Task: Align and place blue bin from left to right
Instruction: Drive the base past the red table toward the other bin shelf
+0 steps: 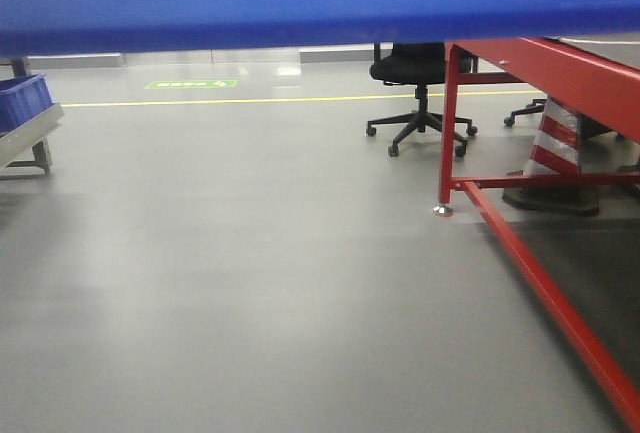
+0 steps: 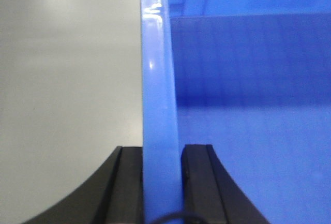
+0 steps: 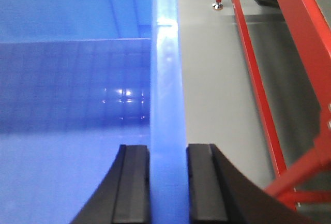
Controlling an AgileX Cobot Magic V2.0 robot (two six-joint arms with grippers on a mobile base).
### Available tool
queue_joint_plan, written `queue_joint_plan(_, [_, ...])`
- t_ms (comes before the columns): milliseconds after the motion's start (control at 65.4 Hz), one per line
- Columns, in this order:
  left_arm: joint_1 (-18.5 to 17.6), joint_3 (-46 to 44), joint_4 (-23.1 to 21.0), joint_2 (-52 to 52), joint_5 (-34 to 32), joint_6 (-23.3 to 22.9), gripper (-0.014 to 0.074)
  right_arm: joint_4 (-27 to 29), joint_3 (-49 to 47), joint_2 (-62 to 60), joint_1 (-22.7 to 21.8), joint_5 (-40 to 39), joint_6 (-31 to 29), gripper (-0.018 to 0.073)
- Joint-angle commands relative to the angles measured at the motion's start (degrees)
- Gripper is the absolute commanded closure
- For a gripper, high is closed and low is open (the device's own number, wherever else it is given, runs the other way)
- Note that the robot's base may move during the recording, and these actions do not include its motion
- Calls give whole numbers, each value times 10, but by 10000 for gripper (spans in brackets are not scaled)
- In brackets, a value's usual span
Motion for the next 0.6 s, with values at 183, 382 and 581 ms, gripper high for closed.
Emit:
queue_joint_plan(183, [-8, -7, -10, -5, -54, 1, 707, -21, -6, -3, 7, -75, -6, 631])
queue_joint_plan(382, [-8, -7, -10, -5, -54, 1, 707, -21, -6, -3, 7, -76, -6, 631])
queue_joint_plan(581, [-8, -7, -10, -5, -54, 1, 707, -21, -6, -3, 7, -85, -6, 631])
